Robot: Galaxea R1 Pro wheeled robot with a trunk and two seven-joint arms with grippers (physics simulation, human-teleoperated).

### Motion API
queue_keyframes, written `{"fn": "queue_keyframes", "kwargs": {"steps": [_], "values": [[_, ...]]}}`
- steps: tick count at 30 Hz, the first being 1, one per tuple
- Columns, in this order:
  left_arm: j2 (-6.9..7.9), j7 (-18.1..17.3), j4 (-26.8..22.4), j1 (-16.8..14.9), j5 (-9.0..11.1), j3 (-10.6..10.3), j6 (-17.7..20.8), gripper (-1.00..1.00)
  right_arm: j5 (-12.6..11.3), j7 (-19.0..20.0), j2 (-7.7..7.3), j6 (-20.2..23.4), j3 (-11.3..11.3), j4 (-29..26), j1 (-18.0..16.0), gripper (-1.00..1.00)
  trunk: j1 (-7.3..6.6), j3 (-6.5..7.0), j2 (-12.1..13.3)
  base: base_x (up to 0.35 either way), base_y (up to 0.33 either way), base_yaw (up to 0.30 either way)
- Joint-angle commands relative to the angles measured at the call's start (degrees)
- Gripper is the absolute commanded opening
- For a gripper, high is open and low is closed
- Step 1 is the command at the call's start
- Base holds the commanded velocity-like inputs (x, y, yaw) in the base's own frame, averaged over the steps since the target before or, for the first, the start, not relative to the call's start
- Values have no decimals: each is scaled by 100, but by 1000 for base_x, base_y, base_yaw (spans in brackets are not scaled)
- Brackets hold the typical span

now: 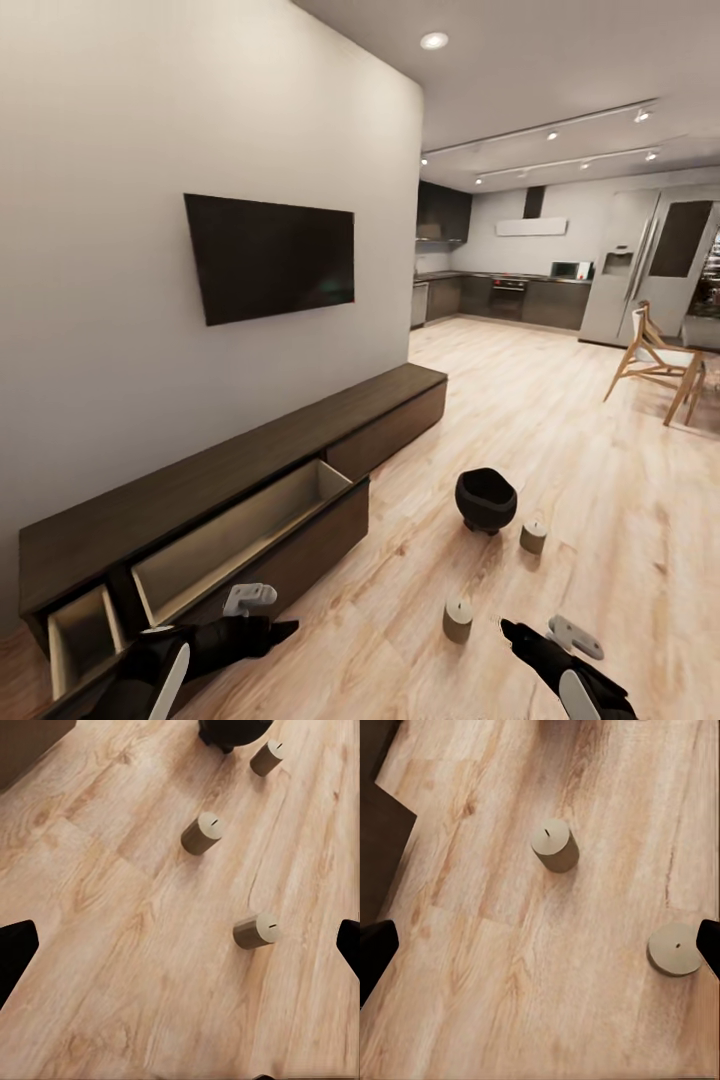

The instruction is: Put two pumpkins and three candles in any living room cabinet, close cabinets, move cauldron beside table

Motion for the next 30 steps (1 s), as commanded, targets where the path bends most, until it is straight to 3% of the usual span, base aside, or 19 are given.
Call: {"fn": "queue_keyframes", "kwargs": {"steps": [1, 30], "values": [[0, -4, -6, -2, 36, 8, 46, 100, -60, -38, -1, 22, 4, -6, -4, 100, 0, -4, -3, -10, 4, -271], [0, 7, 3, -2, 36, 8, 44, 100, -60, -39, -20, 20, 3, 7, -4, 100, 0, 58, -3, -1, 0, -278]]}}
